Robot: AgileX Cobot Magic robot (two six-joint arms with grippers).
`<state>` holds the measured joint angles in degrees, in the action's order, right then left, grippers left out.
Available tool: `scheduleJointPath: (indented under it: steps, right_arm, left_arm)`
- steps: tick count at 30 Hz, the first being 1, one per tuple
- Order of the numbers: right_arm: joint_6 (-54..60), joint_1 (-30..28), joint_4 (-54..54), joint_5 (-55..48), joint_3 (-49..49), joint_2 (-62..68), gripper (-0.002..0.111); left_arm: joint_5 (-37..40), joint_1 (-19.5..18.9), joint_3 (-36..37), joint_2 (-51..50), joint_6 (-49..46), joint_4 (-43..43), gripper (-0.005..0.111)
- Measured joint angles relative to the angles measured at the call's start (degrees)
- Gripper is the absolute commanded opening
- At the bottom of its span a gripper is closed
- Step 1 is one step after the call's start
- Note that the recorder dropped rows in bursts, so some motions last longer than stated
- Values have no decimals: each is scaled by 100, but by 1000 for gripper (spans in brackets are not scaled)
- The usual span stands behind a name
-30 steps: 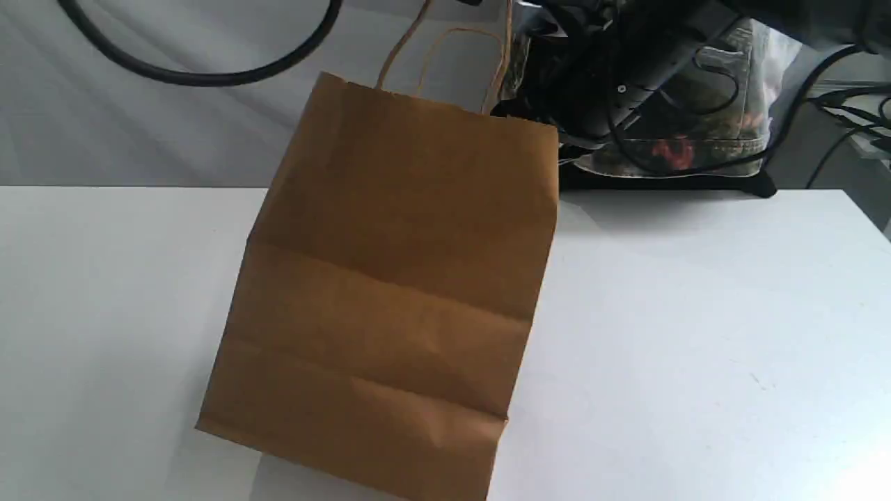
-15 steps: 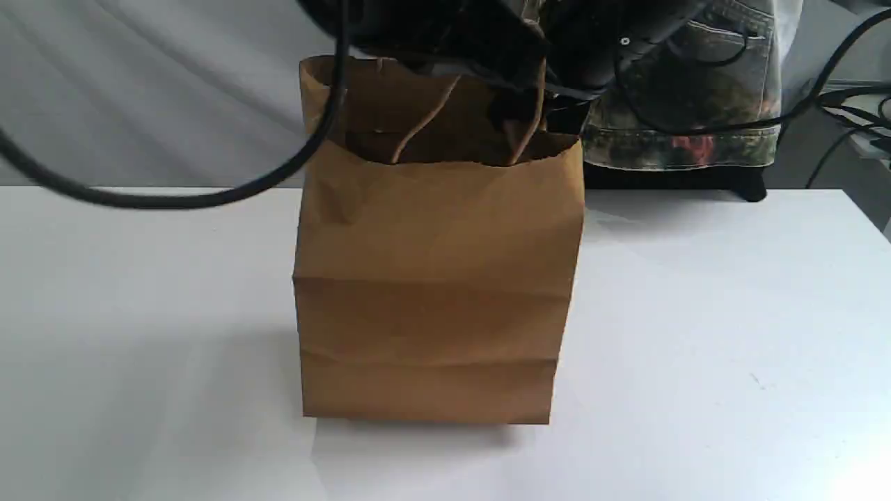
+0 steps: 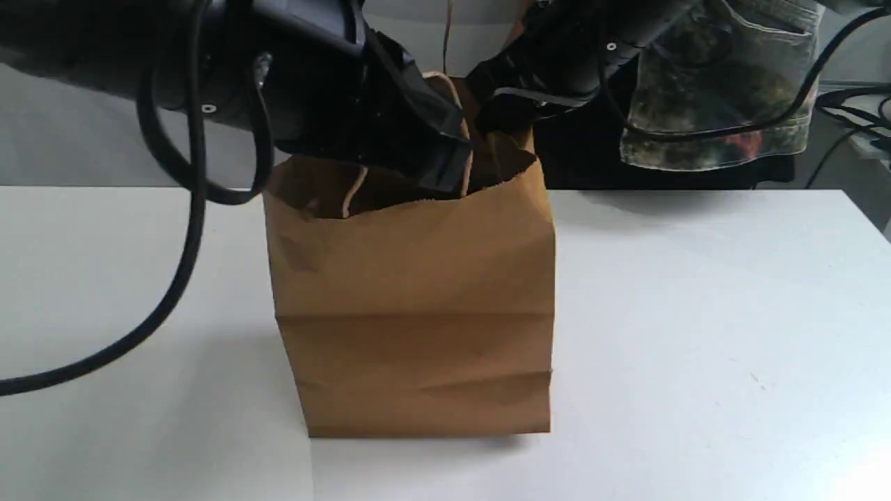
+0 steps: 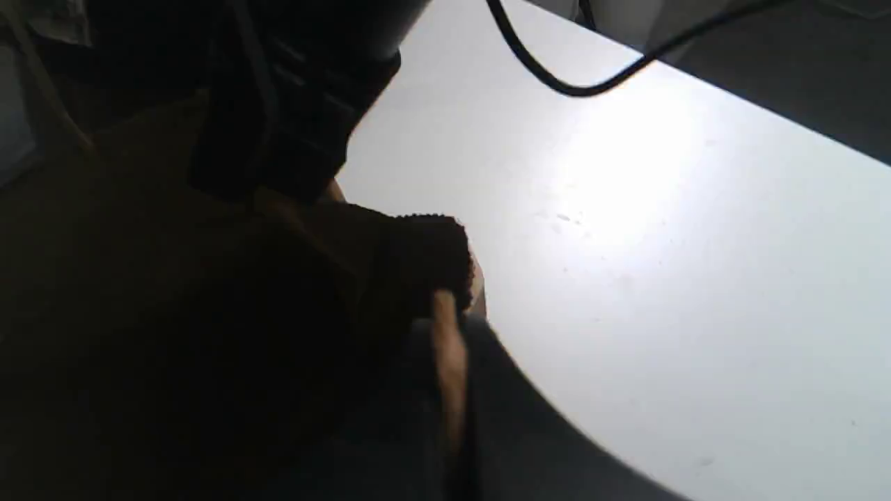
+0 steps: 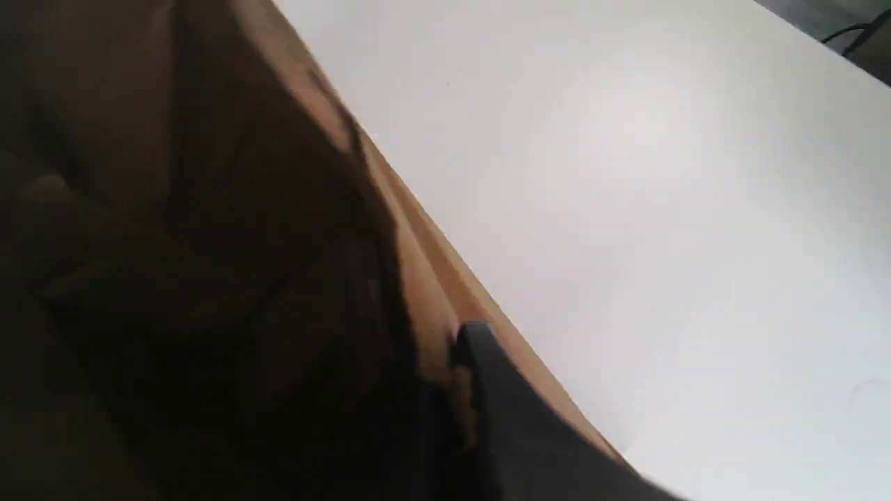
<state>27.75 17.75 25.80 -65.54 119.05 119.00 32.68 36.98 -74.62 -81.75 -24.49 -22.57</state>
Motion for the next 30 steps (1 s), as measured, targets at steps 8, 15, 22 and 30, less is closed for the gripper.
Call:
scheduleJointPath:
  steps: [8, 15, 22, 30]
  right_arm:
    - [0, 0, 45, -23, 0, 0, 33]
    - [0, 0, 45, -115, 0, 0, 54]
    - [0, 0, 45, -137, 0, 0, 59]
    - [0, 0, 45, -137, 0, -264, 59]
  left_arm:
    - [-148, 0, 0, 0, 14, -137, 13]
    - [-148, 0, 0, 0, 7, -147, 43]
    - [-151, 0, 0, 0, 2, -309, 63]
    - [-329, 0, 0, 361, 2, -331, 63]
